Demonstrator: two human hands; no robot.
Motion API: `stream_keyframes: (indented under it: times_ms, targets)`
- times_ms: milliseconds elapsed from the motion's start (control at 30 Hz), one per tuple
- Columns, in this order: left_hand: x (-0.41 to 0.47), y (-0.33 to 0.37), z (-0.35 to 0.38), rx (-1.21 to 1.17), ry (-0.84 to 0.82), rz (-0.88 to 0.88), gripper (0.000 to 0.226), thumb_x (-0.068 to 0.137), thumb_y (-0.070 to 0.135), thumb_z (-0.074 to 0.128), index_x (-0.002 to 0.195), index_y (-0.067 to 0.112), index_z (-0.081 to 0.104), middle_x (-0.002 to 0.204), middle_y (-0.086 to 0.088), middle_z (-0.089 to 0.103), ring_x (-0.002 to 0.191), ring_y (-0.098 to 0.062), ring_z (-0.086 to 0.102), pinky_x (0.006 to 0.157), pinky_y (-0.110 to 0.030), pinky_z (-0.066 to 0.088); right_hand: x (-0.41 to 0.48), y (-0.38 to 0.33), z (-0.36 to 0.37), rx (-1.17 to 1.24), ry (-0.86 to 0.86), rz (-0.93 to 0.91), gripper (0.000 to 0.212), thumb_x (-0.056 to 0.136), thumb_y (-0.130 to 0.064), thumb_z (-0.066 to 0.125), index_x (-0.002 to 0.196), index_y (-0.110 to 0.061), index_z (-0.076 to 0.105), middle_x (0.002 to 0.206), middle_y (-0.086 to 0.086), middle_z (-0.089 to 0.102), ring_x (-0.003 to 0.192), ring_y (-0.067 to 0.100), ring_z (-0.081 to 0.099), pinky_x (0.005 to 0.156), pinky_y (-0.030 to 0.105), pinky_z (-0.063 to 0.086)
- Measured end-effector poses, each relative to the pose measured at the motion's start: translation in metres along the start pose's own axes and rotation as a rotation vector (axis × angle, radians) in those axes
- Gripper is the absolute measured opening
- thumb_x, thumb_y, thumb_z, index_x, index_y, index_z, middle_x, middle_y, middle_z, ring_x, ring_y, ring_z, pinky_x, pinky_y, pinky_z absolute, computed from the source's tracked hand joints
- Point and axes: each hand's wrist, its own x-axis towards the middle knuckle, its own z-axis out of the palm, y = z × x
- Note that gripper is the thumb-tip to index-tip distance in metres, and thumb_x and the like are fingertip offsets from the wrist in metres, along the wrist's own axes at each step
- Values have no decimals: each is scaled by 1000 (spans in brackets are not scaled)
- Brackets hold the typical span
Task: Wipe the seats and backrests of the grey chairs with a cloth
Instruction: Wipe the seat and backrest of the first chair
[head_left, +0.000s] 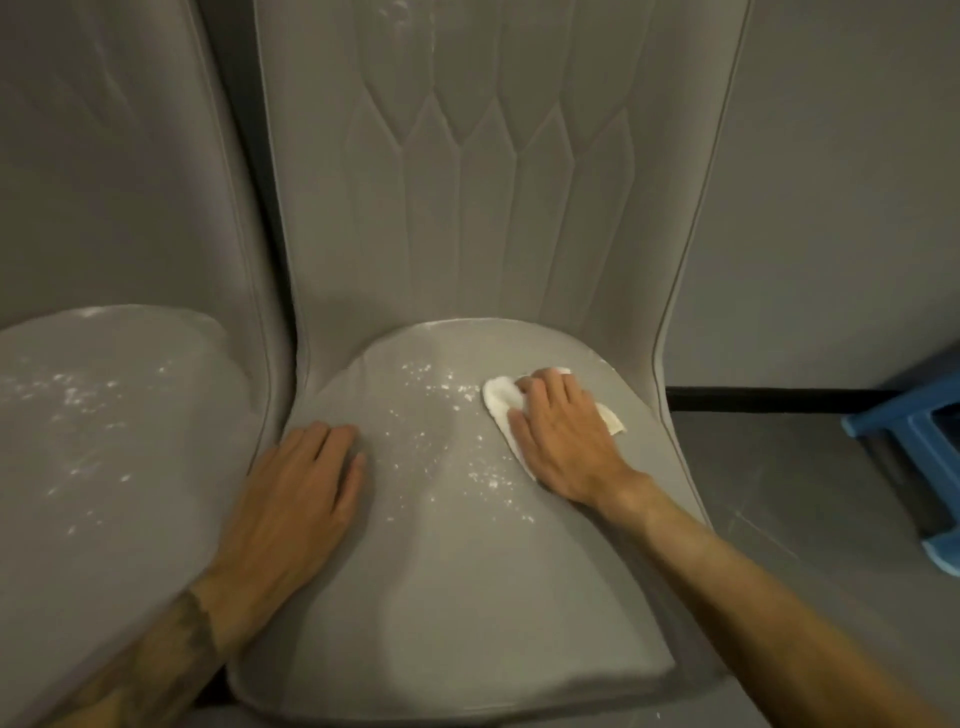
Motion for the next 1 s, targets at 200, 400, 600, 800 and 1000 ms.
stream_keyframes:
  times_ms: [200,400,600,800,1000]
  targets:
    - [26,-15,20,-58,80,88,22,105,22,48,105,11,66,85,-6,62,74,-26,56,70,-37,43,11,27,-29,-185,15,175,34,100,-45,43,113,-18,59,110,2,60,92,21,57,82,37,46]
    - [19,-23,35,-13,77,122,36,111,19,33,117,3,65,94,-12,59,81,-31,53,71,-47,46,31,6,-5,-98,90,383,34,107,-36,32,106,-9,52,108,12,52,93,24,46,88,40,43]
    - [23,-18,28,-86,146,76,25,104,23,38,109,10,59,93,-9,49,80,-29,43,70,-50,42,47,-26,14,-54,60,193,36,107,-38,33,116,-9,51,115,12,50,100,30,46,90,44,40]
    - [22,-20,30,-33,175,22,19,101,24,43,104,12,58,98,-8,50,84,-26,43,74,-45,39,46,23,1,-164,48,464,37,106,-35,32,121,-6,49,124,17,49,108,33,46,93,45,40]
    - [22,-22,31,-24,191,37,20,100,26,43,102,14,58,100,-7,51,85,-27,45,75,-44,37,50,-32,18,-44,15,80,34,106,-35,33,122,-10,50,119,11,51,104,30,47,93,43,39]
